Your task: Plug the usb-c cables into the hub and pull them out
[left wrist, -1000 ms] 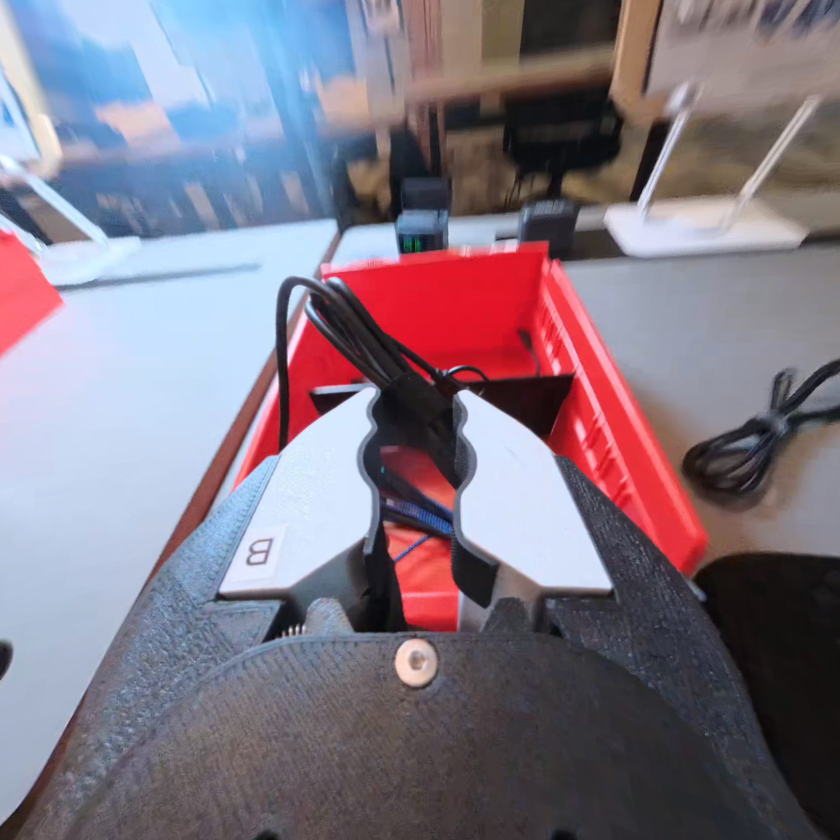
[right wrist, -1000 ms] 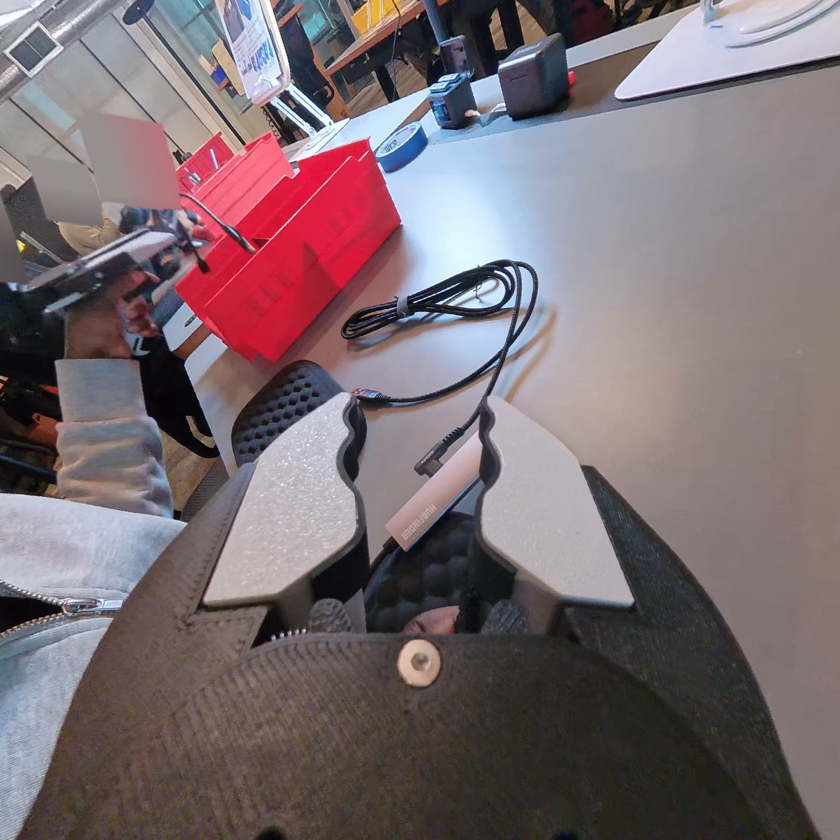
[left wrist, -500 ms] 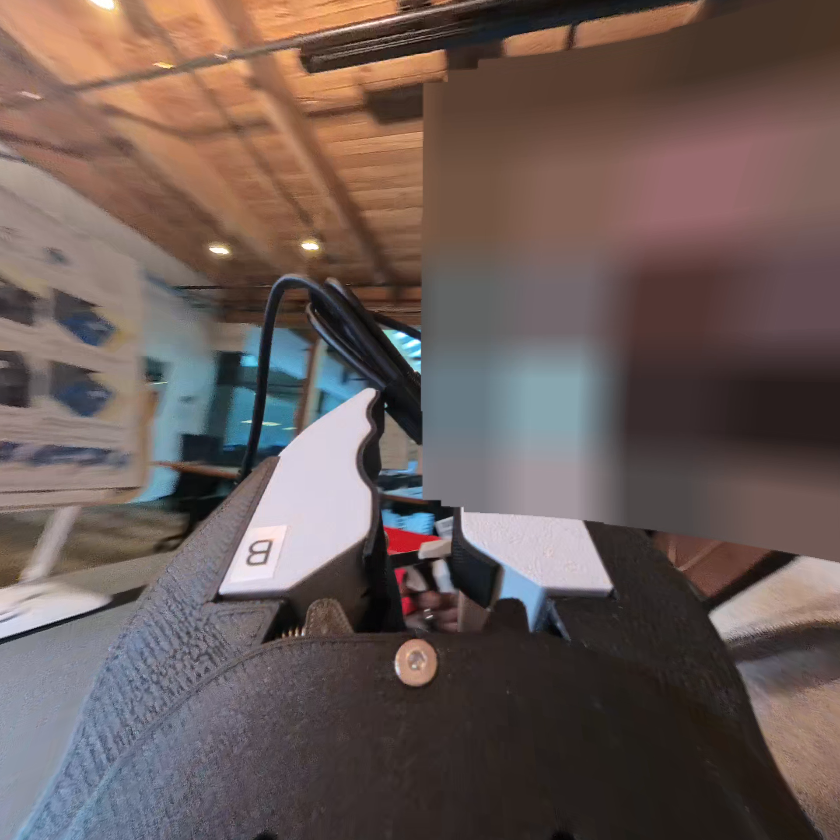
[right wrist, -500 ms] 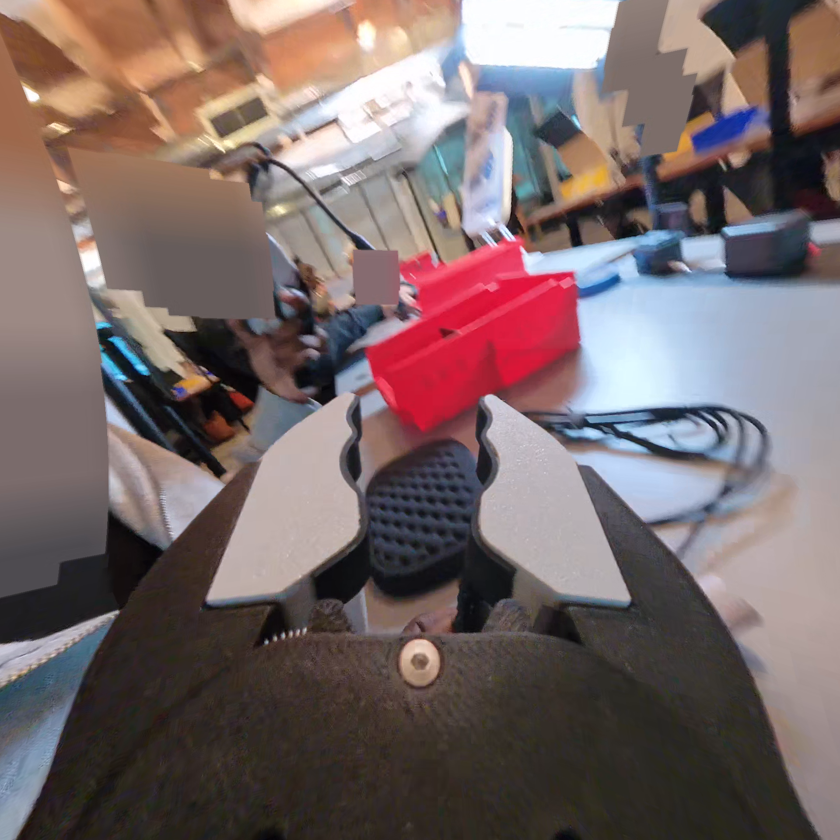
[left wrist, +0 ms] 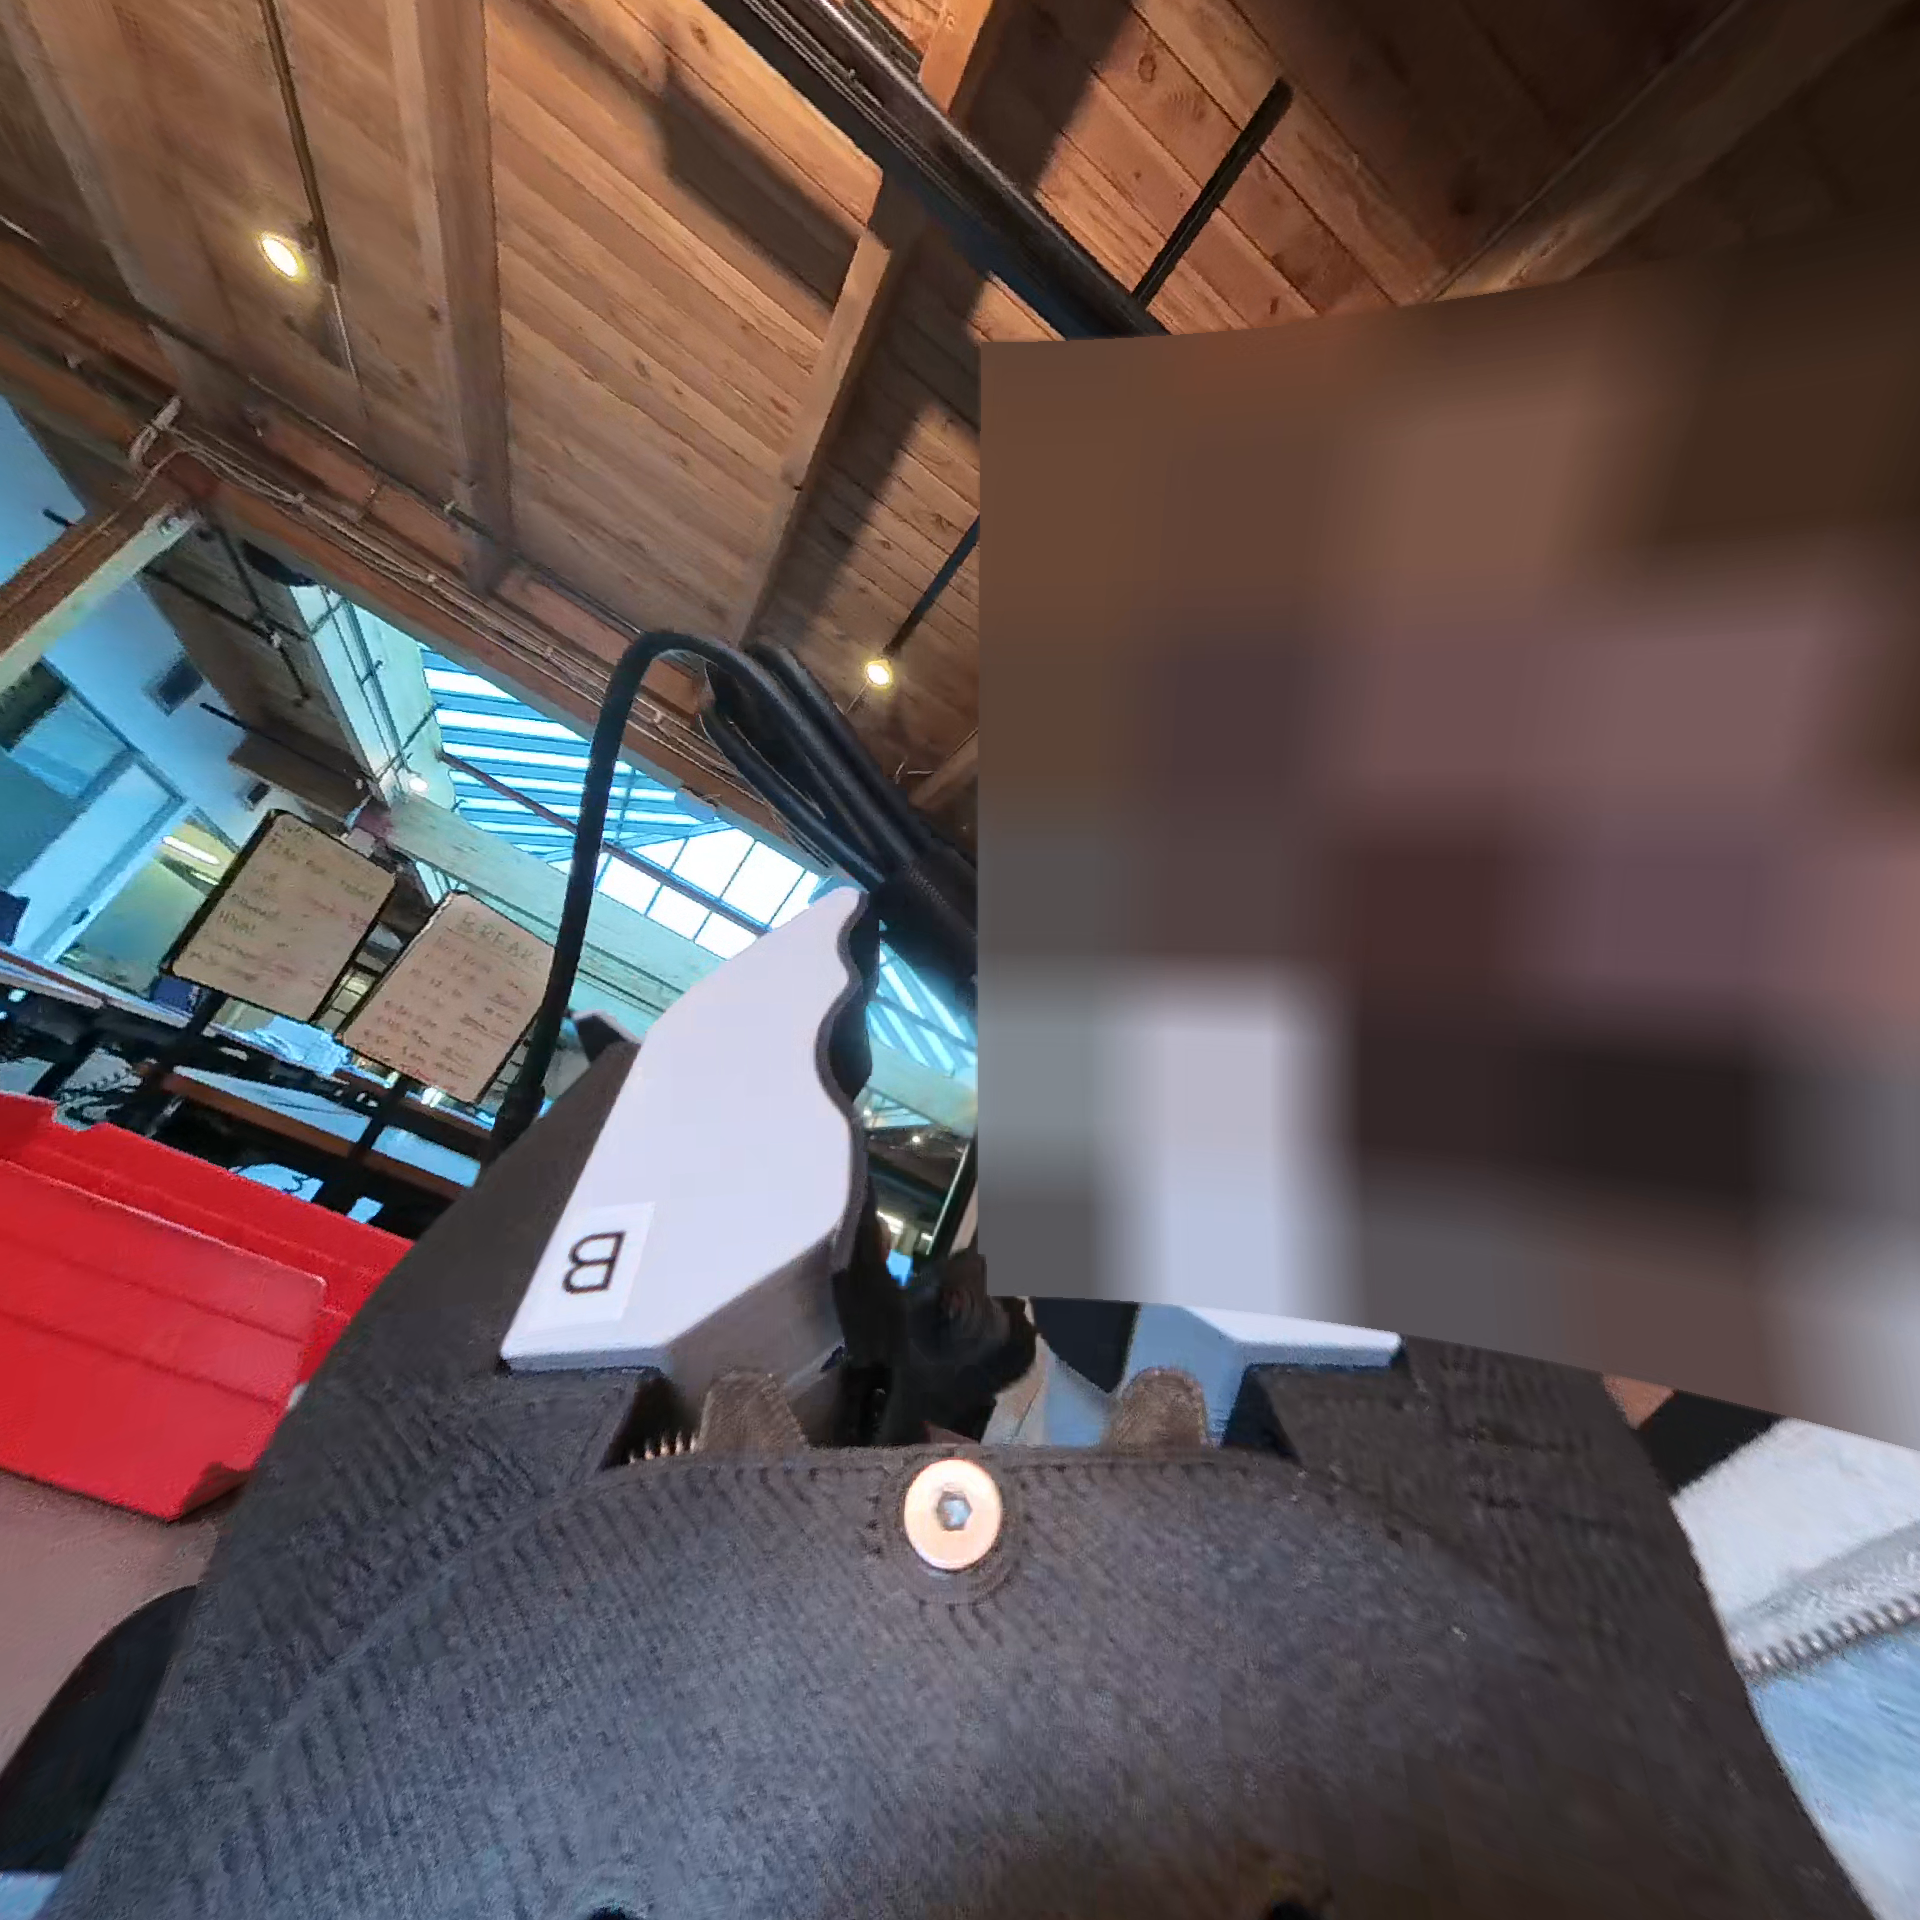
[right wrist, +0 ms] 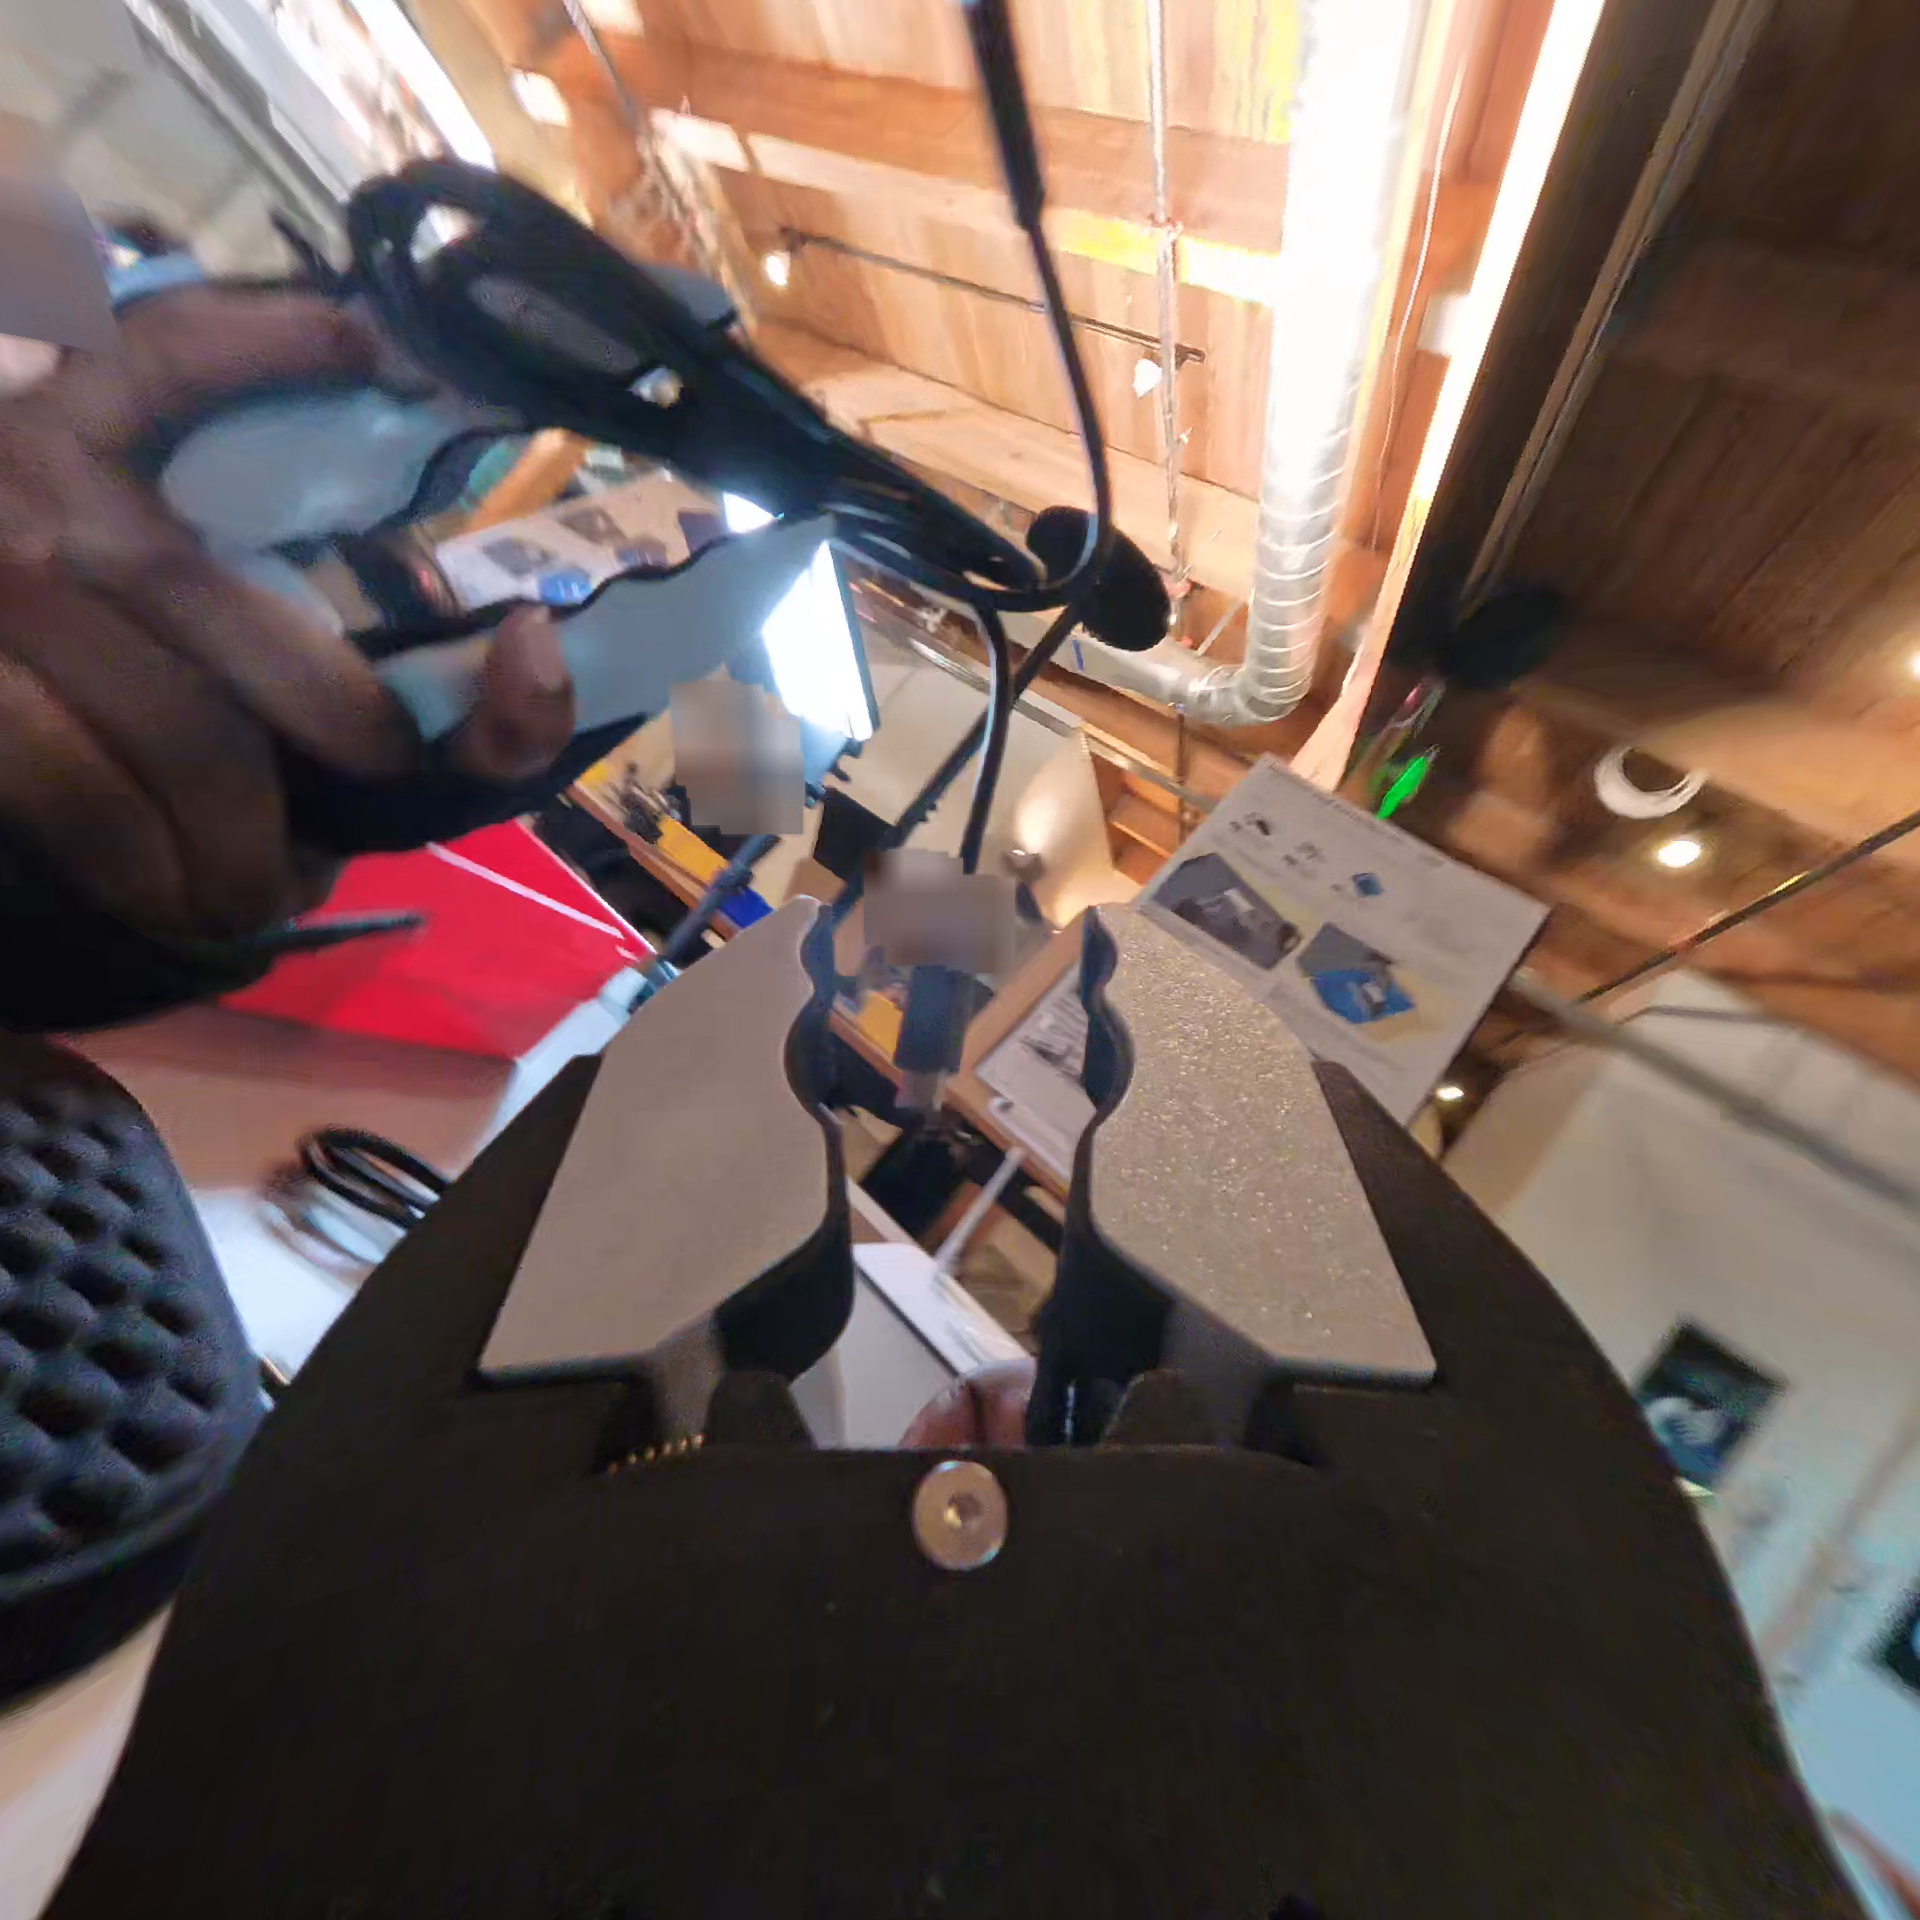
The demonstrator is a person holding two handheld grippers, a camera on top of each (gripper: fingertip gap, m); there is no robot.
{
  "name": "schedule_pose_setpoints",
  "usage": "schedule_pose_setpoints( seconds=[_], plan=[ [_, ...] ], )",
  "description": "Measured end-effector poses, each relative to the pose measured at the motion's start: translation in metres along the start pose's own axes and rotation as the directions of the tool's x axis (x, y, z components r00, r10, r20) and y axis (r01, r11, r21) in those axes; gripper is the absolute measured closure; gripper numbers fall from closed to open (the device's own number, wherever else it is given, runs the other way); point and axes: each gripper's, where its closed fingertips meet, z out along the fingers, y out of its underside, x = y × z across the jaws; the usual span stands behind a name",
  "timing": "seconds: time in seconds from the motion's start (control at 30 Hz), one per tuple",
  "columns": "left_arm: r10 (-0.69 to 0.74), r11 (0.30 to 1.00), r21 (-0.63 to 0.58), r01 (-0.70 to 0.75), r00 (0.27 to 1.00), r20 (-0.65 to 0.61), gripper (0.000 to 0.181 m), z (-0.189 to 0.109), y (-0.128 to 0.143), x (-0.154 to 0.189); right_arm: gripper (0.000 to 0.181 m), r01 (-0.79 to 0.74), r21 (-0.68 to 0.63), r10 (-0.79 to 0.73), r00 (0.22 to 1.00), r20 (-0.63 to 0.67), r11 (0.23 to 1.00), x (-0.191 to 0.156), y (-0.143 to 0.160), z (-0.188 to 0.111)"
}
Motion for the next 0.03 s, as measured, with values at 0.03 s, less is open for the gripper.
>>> schedule_pose_setpoints(
  seconds=[0.03],
  plan=[
    [-0.013,1.000,0.014,0.013,1.000,0.004,0.153,-0.0002,-0.0009,-0.0014,0.137,0.058,-0.015,-0.058,0.998,0.001,0.998,-0.0032,0.0030,-0.0007]
  ],
)
